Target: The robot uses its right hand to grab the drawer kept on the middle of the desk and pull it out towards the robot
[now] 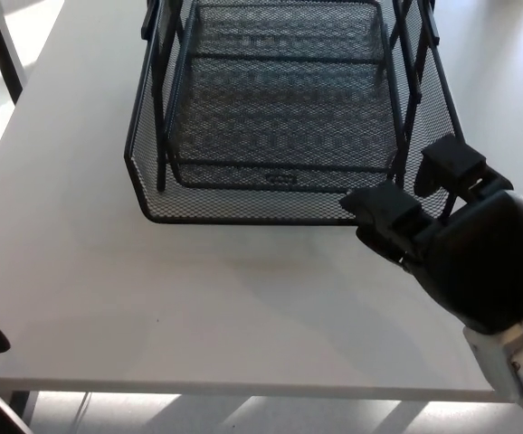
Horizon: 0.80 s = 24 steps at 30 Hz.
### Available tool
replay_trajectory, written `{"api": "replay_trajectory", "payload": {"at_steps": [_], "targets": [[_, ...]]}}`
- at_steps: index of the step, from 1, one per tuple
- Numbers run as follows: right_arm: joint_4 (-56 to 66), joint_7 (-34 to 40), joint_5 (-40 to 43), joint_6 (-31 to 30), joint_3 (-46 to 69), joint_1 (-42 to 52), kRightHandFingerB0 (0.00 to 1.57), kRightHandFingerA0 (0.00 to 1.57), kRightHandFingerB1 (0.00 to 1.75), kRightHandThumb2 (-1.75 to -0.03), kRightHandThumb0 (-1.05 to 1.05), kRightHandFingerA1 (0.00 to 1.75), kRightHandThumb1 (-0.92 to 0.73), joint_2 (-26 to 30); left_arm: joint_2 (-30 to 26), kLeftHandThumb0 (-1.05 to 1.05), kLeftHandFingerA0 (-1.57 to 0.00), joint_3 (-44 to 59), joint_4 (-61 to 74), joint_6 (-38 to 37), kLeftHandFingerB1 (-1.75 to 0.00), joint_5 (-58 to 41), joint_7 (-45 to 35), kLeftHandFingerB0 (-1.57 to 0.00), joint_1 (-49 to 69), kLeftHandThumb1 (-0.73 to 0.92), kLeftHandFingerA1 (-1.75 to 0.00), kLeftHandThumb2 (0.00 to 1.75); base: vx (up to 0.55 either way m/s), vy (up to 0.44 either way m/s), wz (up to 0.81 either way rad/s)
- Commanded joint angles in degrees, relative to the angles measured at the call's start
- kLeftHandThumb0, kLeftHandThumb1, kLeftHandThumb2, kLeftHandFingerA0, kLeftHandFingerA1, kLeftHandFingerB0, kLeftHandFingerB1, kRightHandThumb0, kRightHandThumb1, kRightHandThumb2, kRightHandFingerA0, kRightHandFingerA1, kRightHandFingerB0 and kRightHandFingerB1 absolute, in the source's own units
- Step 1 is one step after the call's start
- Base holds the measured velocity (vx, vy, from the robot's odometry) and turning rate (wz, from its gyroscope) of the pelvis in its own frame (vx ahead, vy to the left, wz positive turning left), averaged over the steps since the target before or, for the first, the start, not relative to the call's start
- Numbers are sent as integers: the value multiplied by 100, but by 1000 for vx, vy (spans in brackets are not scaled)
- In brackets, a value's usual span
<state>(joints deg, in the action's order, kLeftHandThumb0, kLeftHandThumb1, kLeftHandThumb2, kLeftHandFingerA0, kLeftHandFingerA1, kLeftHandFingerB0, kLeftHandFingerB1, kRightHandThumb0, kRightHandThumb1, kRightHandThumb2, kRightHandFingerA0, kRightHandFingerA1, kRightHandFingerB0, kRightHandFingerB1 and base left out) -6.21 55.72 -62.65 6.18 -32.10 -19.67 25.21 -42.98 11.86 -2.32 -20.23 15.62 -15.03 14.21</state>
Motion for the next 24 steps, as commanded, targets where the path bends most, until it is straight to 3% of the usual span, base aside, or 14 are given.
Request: {"api": "replay_trajectory", "payload": {"at_steps": [1, 9, 10, 11, 12, 13, 15, 17, 18, 19, 20, 21, 22, 24], "targets": [[-71, -268, -212, 28, 21, 228, 90, 89, 65, -57, -43, 155, -56, 85, -89, -32, -78, 39, 7, -64, -59, 79, -37, -79, 66, 55, -86, 56, 0, 0, 0], [-152, -304, -158, 204, 120, 85, 86, 87, 61, -57, -41, 148, -57, 18, -50, -30, -78, 13, -9, -56, -59, 62, -39, -80, 115, 55, -86, 56, 0, 0, 0], [-119, -536, -12, 203, 175, 85, 78, 81, 47, -60, -39, 117, -64, -20, -31, -29, -80, 29, 11, -64, -58, 38, -26, -81, 124, 54, -85, 55, 0, 0, 0], [-117, -543, -17, 211, 184, 88, 78, 81, 47, -60, -39, 117, -64, -24, -31, -29, -80, 29, 12, -63, -58, 37, -26, -81, 124, 54, -85, 55, 0, 0, 0], [271, -1516, 130, -79, 258, 236, 33, 48, 37, -60, -53, 60, -65, 15, -42, -31, -78, 21, 38, -23, -60, 52, -43, -80, 125, 55, -87, 56, 0, 0, 0], [443, -1862, 120, -313, 289, 313, 4, 17, 39, -83, -64, 53, -46, -42, -50, -32, -77, 20, 38, -10, -59, 53, -55, -79, 128, 55, -86, 56, 0, 0, 0], [554, -2055, 72, -475, 313, 362, 0, 0, 16, -83, -81, 12, -47, -110, -48, -32, -78, 23, -5, -79, -58, 67, -17, -79, 136, 55, -86, 56, 0, 0, 0], [630, -2177, 48, -531, 330, 368, 0, 0, 11, -74, -82, 4, -41, -129, -35, -31, -80, 38, 10, -77, -59, 45, -17, -80, 163, 55, -89, 56, 0, 0, 0], [663, -2255, 30, -571, 346, 370, 0, 0, 8, -87, -94, 6, -54, -131, -38, -31, -81, 35, -10, -127, -60, 75, 18, -80, 159, 54, -89, 56, 0, 0, 0], [679, -2283, 23, -578, 354, 377, 0, 0, 8, -87, -94, 6, -54, -135, -38, -31, -81, 35, -13, -133, -60, 79, 21, -80, 158, 54, -89, 56, 0, 0, 0], [699, -2291, -2, -617, 371, 380, 0, 0, 3, -59, -85, 0, -52, -150, -53, -31, -80, 29, 5, -118, -61, 100, 11, -80, 161, 55, -90, 56, 0, 0, 0], [711, -2306, -8, -625, 377, 385, 0, 0, 3, -59, -85, 0, -52, -154, -55, -31, -80, 29, 7, -117, -61, 103, 10, -80, 162, 55, -90, 56, 0, 0, 0], [919, -2575, 37, -728, 444, 449, 0, 0, 8, -94, -105, 2, -61, -133, -48, -31, -80, 25, 2, -88, -61, 74, -12, -80, 151, 55, -88, 56, 0, 0, 0], [1056, -2652, -10, -762, 491, 462, 0, 0, 9, -95, -105, 5, -60, -105, -45, -30, -79, 40, -15, -104, -60, 67, 0, -80, 168, 55, -87, 56, 0, 0, 0]]}}
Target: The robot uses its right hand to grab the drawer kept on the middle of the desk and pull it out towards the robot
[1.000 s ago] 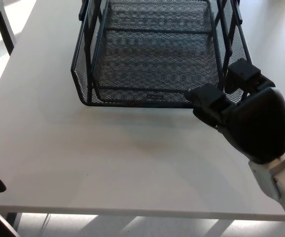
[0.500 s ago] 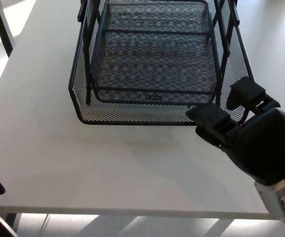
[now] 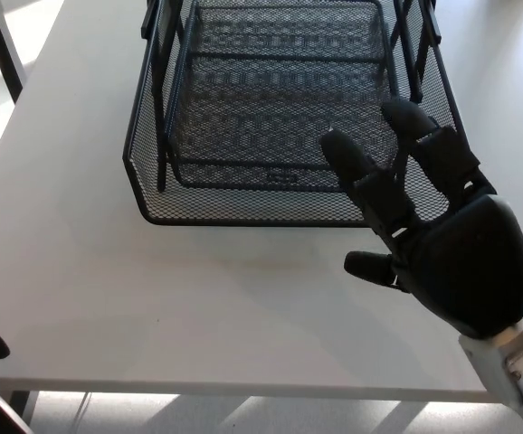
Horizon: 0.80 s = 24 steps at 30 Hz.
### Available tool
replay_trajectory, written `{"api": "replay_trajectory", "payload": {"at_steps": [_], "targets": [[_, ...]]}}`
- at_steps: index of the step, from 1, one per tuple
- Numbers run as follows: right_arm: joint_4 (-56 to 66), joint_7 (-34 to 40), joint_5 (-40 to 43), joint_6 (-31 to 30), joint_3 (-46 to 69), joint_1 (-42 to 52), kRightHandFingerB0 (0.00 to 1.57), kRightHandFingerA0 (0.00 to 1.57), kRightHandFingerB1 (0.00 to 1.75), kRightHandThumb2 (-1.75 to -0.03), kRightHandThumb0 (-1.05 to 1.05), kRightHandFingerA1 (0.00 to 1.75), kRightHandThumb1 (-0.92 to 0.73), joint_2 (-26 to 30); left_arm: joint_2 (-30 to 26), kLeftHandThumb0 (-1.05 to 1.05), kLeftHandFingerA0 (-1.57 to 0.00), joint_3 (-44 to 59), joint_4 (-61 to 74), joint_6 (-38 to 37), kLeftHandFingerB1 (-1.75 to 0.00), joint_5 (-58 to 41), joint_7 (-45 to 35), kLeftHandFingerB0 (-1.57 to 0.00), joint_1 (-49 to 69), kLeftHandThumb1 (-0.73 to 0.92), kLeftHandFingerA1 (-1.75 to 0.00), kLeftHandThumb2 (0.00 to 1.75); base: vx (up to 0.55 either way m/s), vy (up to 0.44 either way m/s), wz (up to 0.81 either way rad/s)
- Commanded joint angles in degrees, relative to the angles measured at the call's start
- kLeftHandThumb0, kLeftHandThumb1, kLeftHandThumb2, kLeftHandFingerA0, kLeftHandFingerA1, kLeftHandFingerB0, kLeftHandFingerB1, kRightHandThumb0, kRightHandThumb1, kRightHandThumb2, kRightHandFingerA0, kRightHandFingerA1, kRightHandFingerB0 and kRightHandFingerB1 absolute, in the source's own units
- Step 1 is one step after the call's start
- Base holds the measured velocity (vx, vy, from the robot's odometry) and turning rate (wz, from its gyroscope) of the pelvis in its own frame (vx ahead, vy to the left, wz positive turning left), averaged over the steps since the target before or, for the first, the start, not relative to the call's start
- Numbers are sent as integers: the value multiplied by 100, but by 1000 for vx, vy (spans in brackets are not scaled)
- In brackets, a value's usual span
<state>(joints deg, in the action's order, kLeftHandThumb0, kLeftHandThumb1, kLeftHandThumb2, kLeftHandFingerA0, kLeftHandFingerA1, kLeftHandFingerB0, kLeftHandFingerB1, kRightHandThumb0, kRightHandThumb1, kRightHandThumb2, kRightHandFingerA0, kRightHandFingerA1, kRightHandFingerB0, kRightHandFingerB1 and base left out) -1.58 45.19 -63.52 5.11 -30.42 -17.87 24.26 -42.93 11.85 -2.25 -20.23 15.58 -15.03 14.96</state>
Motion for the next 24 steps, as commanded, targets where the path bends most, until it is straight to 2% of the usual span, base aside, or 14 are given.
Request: {"api": "replay_trajectory", "payload": {"at_steps": [1, 4, 6, 10, 12, 13, 15, 16, 17, 18, 19, 22, 23, 24], "targets": [[612, -1613, 69, -659, 329, 286, 0, 0, 9, -95, -105, 5, -60, -8, -50, -30, -79, 42, -24, -106, -60, 70, 2, -80, 94, 55, -87, 56, 0, 0, 0], [881, -1762, 124, -645, 438, 400, 0, 0, 9, -94, -105, 3, -61, 56, -51, -30, -81, 45, -22, -134, -60, 58, 0, -81, 98, 54, -87, 56, 0, 0, 0], [1102, -1929, 204, -614, 528, 522, 0, 0, 13, -92, -101, 9, -58, 129, -31, -29, -82, 37, -85, -191, -61, 45, 29, -82, 85, 54, -88, 56, 0, 0, 0], [1638, -2245, 332, -520, 820, 863, 0, 0, 13, -94, -105, 9, -59, 424, -36, -31, -80, 47, -7, -95, -59, 56, -3, -80, 129, 55, -85, 56, 0, 0, 0], [2109, -2425, 544, -454, 1161, 1234, 0, 0, 17, -93, -98, 12, -54, 673, -39, -31, -80, 54, 21, -78, -56, 74, 4, -79, 146, 55, -84, 56, 0, 0, 0], [2411, -2467, 676, -410, 1469, 1524, 0, 0, 8, -80, -96, 0, -46, 838, -35, -30, -78, 58, 34, -66, -57, 74, 6, -79, 150, 55, -83, 56, 0, 0, 0], [2672, -2500, 734, -374, 1761, 1782, 0, 0, 8, -80, -96, 0, -46, 962, -29, -30, -78, 66, 60, -49, -57, 50, -10, -79, 161, 55, -83, 56, 0, 0, 0], [2877, -2616, 859, -363, 2001, 1963, 0, 0, 15, -92, -97, 10, -54, 1037, -48, -31, -79, 94, 40, -60, -57, 39, -6, -79, 158, 55, -85, 56, 0, 0, 0], [3180, -2609, 1112, -284, 2611, 2431, 0, 0, 14, -94, -98, 11, -54, 1235, -62, -31, -79, 98, 41, -88, -57, 65, 9, -79, 165, 55, -85, 56, 0, 0, 0], [3236, -2641, 1144, -257, 2709, 2503, 0, 0, 14, -94, -98, 11, -54, 1244, -64, -31, -79, 98, 42, -90, -57, 68, 11, -79, 166, 55, -85, 56, 0, 0, 0], [3465, -2600, 1435, -196, 3394, 2993, 0, 0, 15, -94, -100, 7, -56, 1286, -62, -31, -79, 99, 28, -119, -57, 62, 20, -79, 168, 55, -85, 56, 0, 0, 0], [3588, -2580, 1573, -105, 4004, 3380, 0, 0, 18, -94, -94, 11, -53, 1286, -98, -31, -80, 128, -58, -249, -57, 54, 43, -79, 183, 56, -85, 56, 0, 0, 0], [3530, -2451, 1813, 110, 4338, 3550, 0, 0, 25, -65, -84, 2, -51, 1297, -99, -31, -79, 128, -51, -206, -57, 53, 28, -79, 186, 56, -84, 57, 0, 0, 0], [3477, -2355, 1830, 155, 4773, 3791, 0, 0, 10, -92, -99, 1, -58, 1283, -82, -32, -79, 137, 7, -125, -56, 36, 3, -79, 217, 56, -84, 57, 0, 0, 0]]}}
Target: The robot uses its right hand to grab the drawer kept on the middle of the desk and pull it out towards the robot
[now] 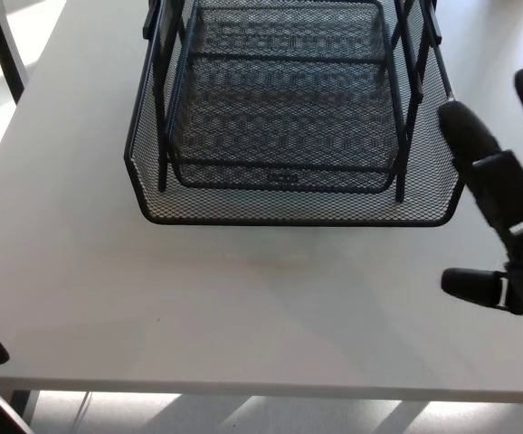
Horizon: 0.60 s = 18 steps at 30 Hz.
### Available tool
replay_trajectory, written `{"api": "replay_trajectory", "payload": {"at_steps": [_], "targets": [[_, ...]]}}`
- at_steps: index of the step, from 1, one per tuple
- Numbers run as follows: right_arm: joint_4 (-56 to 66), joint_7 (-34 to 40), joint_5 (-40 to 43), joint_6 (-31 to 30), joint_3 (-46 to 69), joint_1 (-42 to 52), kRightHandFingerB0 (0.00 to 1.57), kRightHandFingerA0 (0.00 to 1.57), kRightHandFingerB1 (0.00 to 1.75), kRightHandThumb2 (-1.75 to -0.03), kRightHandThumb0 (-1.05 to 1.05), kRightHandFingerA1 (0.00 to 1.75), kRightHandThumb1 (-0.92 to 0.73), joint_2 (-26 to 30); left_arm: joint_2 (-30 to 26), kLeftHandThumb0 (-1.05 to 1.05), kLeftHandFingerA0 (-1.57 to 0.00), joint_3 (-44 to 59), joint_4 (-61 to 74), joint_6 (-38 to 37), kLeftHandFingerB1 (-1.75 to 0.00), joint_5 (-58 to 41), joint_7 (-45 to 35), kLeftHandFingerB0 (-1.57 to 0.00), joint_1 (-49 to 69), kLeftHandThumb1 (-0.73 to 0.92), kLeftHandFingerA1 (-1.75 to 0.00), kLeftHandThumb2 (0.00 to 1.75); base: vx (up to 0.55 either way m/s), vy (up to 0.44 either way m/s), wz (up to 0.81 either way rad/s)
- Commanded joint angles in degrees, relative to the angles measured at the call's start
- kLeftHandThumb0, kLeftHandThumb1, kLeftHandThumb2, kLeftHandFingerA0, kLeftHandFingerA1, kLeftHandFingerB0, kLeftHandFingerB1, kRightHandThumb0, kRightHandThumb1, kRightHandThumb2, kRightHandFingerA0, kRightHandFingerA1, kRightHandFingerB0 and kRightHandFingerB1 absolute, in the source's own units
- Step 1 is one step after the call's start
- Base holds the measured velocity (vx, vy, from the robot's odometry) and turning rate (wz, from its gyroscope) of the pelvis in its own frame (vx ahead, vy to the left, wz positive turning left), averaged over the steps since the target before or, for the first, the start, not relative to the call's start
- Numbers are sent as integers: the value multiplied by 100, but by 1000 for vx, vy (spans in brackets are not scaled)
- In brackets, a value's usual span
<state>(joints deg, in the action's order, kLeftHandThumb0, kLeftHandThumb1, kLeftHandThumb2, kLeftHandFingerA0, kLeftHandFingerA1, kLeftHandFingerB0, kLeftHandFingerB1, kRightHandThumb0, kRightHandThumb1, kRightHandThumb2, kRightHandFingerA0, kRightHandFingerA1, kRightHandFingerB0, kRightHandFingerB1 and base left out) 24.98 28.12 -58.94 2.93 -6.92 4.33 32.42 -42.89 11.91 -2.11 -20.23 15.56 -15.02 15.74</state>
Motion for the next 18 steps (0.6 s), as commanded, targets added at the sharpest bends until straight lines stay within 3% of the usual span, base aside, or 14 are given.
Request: {"api": "replay_trajectory", "payload": {"at_steps": [1, 2, 3, 4, 5, 6, 7, 9, 11, 13, 14, 15, 18], "targets": [[759, -516, 1316, 367, 2801, 1728, 0, 0, 13, -93, -96, 4, -55, 421, -74, -31, -78, 136, 29, -41, -56, 31, -21, -79, 168, 56, -82, 57, 0, 0, 0], [595, -366, 1441, 528, 3047, 1805, 11, 0, 17, -92, -89, 11, -52, 431, -66, -32, -79, 119, -19, -61, -56, 35, -3, -79, 142, 56, -84, 57, 0, 0, 0], [430, -218, 1491, 621, 3208, 1849, 7, 0, 13, -92, -94, 3, -55, 421, -57, -32, -79, 118, -30, -71, -57, 25, 3, -79, 139, 56, -85, 56, 0, 0, 0], [294, -64, 1458, 641, 3339, 1876, 3, 0, 26, -92, -85, 13, -49, 396, -56, -32, -79, 115, -52, -77, -56, 16, 0, -79, 133, 55, -85, 56, 0, 0, 0], [243, -16, 1450, 669, 3408, 1891, 3, 0, 26, -92, -85, 13, -49, 379, -56, -32, -79, 113, -61, -78, -56, 12, -1, -79, 131, 55, -85, 56, 0, 0, 0], [-90, 281, 1288, 612, 3581, 1903, 1, 0, 31, -81, -96, 23, -56, 390, -51, -32, -79, 99, -85, -120, -57, 27, 17, -80, 136, 55, -85, 56, 0, 0, 0], [-487, 565, 1341, 739, 3723, 1868, 6, 0, 30, -100, -89, 15, -57, 425, -46, -32, -80, 97, -65, -112, -56, 59, 37, -80, 150, 55, -85, 56, 0, 0, 0], [-807, 823, 1295, 808, 3901, 1845, 8, 0, 28, -100, -98, 6, -61, 448, -47, -31, -79, 78, -78, -102, -56, 71, 32, -79, 139, 55, -83, 56, 0, 0, 0], [-1254, 963, 1419, 831, 4150, 1811, 8, 0, 29, -99, -95, 7, -59, 454, -53, -32, -79, 78, -74, -138, -56, 67, 36, -80, 127, 55, -84, 56, 0, 0, 0], [-1728, 1148, 1288, 754, 4288, 1782, 0, 0, 26, -108, -93, 14, -64, 550, -53, -31, -80, 71, -98, -160, -57, 76, 50, -80, 110, 55, -85, 56, 0, 0, 0], [-2249, 1360, 1378, 857, 4360, 1691, 5, 6, 34, -104, -92, 26, -61, 646, -63, -32, -79, 69, -121, -163, -57, 99, 62, -79, 112, 55, -84, 56, 0, 0, 0], [-2731, 1616, 1379, 985, 4374, 1607, 0, 0, 36, -102, -83, 31, -55, 759, -66, -33, -78, 73, -100, -125, -56, 120, 62, -79, 127, 56, -84, 56, 0, 0, 0], [-3935, 2133, 1404, 1280, 4250, 1316, 0, 0, 40, -102, -86, 38, -58, 982, -69, -33, -77, 79, -113, -190, -56, 99, 65, -78, 134, 56, -84, 56, 0, 0, 0]]}}
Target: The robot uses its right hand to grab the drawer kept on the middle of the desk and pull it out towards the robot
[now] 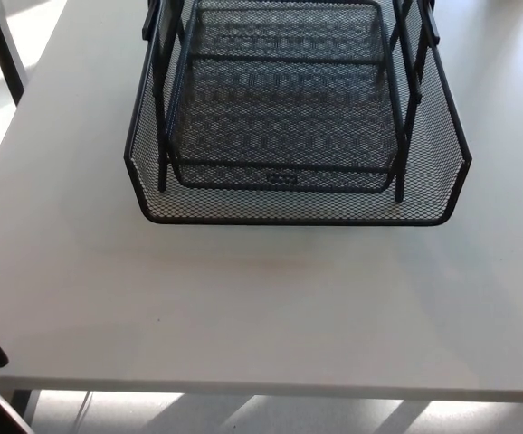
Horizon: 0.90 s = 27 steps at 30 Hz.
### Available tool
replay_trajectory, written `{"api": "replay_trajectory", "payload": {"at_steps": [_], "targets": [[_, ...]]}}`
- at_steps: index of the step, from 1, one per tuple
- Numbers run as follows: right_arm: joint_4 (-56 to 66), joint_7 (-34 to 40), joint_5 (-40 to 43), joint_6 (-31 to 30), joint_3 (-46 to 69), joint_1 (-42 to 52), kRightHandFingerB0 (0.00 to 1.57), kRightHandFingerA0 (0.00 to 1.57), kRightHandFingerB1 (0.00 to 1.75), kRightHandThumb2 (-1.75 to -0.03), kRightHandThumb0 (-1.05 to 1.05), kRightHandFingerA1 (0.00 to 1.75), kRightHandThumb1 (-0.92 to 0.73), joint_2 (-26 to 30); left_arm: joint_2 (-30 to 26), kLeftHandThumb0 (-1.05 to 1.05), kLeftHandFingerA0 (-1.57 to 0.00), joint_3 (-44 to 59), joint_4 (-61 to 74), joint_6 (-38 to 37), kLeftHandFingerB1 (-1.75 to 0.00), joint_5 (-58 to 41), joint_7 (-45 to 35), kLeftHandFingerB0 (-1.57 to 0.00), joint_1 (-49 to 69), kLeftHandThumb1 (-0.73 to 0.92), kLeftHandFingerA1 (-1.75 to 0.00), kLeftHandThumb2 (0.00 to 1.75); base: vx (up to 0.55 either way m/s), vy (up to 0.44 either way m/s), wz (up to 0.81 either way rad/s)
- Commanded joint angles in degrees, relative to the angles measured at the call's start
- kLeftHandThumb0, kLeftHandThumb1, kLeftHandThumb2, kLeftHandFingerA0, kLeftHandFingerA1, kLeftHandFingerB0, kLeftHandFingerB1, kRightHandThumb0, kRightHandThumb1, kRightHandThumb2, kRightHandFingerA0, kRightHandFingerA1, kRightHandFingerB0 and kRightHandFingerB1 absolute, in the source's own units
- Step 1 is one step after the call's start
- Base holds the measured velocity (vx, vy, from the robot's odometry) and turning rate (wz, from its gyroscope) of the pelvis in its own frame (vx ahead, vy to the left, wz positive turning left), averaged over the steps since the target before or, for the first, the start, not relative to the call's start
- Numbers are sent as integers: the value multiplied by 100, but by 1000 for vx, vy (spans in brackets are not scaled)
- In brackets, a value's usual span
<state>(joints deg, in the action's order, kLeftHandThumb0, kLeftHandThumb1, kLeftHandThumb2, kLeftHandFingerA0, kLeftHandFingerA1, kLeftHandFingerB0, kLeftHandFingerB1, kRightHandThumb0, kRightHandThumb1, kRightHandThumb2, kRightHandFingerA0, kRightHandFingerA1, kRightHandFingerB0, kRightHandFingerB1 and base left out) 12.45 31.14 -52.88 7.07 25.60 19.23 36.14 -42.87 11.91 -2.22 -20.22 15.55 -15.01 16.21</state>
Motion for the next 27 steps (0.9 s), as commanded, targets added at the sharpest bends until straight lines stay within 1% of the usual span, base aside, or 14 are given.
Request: {"api": "replay_trajectory", "payload": {"at_steps": [1, 2, 4, 8, 9, 12, 13, 14, 16, 21, 22, 24, 25, 27], "targets": [[-2908, 1940, 815, 944, 968, -240, 0, 0, 40, -102, -86, 38, -58, 640, -73, -33, -77, 80, -76, -139, -56, 95, 42, -78, 93, 56, -84, 56, 0, 0, 0], [-3394, 2210, 841, 1119, 886, -392, 0, 0, 50, -98, -41, 52, -32, 700, -67, -32, -79, 77, -132, -223, -57, 81, 67, -79, 78, 55, -84, 57, 0, 0, 0], [-4130, 2743, 730, 1245, 710, -557, 5, 8, 41, -94, -85, 49, -56, 782, -62, -32, -80, 73, -155, -243, -57, 68, 69, -79, 69, 56, -85, 56, 0, 0, 0], [-5450, 3438, 730, 1779, 432, -629, 6, 19, 43, -93, -76, 51, -57, 871, -66, -31, -80, 46, -162, -205, -56, 137, 92, -79, 59, 55, -85, 56, 0, 0, 0], [-5745, 3544, 739, 1849, 375, -642, 15, 33, 37, -61, -73, 45, -70, 838, -81, -30, -79, 41, -178, -221, -57, 134, 83, -78, 30, 55, -85, 57, 0, 0, 0], [-6264, 3768, 708, 1962, 220, -703, 8, 29, 47, -89, -73, 54, -55, 783, -88, -30, -79, 45, -194, -222, -57, 125, 78, -78, 15, 55, -84, 57, 0, 0, 0], [-6513, 3945, 692, 2089, 147, -762, 17, 37, 38, -61, -70, 47, -69, 734, -96, -30, -78, 41, -223, -279, -57, 150, 107, -78, 15, 55, -84, 57, 0, 0, 0], [-6767, 3953, 729, 1889, 130, -820, 11, 36, 49, -93, -73, 60, -56, 558, -79, -30, -78, 49, -225, -284, -56, 158, 130, -78, 55, 55, -83, 56, 0, 0, 0], [-6931, 3790, 860, 1867, 160, -844, 18, 40, 44, -61, -70, 60, -70, 398, -66, -29, -80, 59, -141, -182, -55, 130, 86, -79, 74, 55, -83, 56, 0, 0, 0], [-7442, 3341, 1115, 1830, 150, -929, 18, 40, 43, -61, -72, 64, -71, -8, -76, -31, -80, 46, -227, -275, -56, 122, 99, -79, 50, 55, -83, 56, 0, 0, 0], [-7472, 2897, 1213, 1560, 161, -960, 6, 27, 47, -94, -85, 63, -61, -165, -70, -30, -79, 51, -221, -282, -56, 115, 103, -78, 52, 55, -84, 56, 0, 0, 0], [-7541, 2441, 1342, 1318, 183, -1039, 6, 27, 47, -94, -85, 63, -61, -284, -77, -30, -79, 52, -211, -290, -56, 115, 97, -78, 56, 55, -84, 56, 0, 0, 0], [-7501, 1896, 1423, 1080, 172, -1068, 2, 21, 36, -63, -77, 56, -75, -337, -79, -30, -79, 55, -200, -271, -56, 97, 75, -78, 59, 55, -84, 56, 0, 0, 0], [-7630, 1546, 1465, 1015, 80, -1218, 13, 30, 47, -88, -84, 58, -54, -491, -73, -31, -79, 59, -147, -169, -56, 94, 49, -78, 64, 55, -83, 56, 0, 0, 0]]}}
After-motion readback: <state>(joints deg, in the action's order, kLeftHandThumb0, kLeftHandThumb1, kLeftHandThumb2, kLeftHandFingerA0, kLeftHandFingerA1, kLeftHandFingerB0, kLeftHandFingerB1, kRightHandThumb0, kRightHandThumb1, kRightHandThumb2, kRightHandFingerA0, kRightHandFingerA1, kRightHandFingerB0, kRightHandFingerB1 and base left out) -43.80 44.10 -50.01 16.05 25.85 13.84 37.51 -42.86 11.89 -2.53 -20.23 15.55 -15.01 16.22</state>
